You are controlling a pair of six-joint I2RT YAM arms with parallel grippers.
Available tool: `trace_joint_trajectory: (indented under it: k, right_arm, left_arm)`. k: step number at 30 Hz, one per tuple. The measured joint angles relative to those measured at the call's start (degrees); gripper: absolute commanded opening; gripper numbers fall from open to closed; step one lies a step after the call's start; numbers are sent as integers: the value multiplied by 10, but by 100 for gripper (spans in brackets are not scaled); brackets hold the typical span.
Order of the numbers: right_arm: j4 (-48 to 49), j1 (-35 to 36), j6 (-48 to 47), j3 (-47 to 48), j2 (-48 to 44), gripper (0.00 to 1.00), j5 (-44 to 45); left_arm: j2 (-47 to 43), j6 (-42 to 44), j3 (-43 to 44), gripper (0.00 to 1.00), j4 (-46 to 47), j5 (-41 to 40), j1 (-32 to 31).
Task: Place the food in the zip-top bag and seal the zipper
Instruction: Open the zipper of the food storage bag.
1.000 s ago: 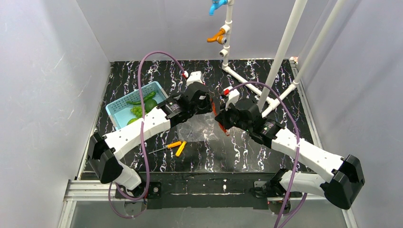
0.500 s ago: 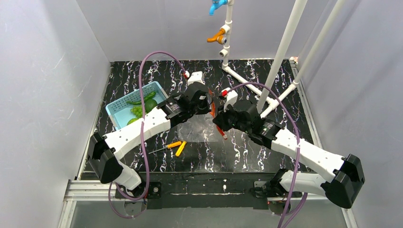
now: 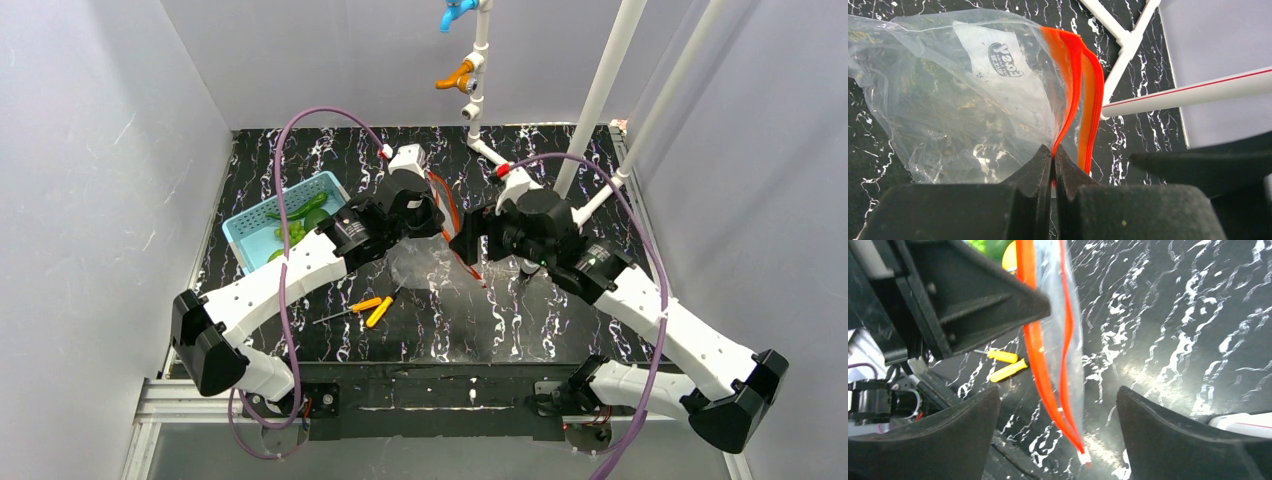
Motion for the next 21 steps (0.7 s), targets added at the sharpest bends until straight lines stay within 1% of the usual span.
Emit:
trace_joint_trajectory:
  k: [2, 5, 6, 8, 10, 12, 14, 21]
  right_arm:
    - [-22, -12, 6, 29, 5, 97, 3]
    - [-50, -21, 9, 80, 27, 93, 11]
    - [-58, -22, 9, 94, 37, 90, 15]
    - [-66, -22, 11, 109, 54, 79, 26]
    - [-77, -22, 12, 110, 66, 71, 34]
    - [-85, -22, 12, 110, 76, 59, 37]
    - [-90, -22, 11, 110, 86, 52, 43]
    - [-85, -21, 9, 104, 109, 48, 40]
  left_arm:
    - [-3, -3, 0, 0, 0, 6, 0]
    - [-6, -10, 0, 0, -1, 14, 0]
    - [-6, -12, 0, 0, -1, 17, 0]
    - [-7, -17, 0, 0, -3, 23, 0]
    - [-7, -21, 0, 0, -6, 26, 0]
    - [-7, -25, 1, 0, -12, 30, 0]
    - [-7, -29, 2, 0, -18, 33, 0]
    - [-7, -46, 13, 0, -31, 43, 0]
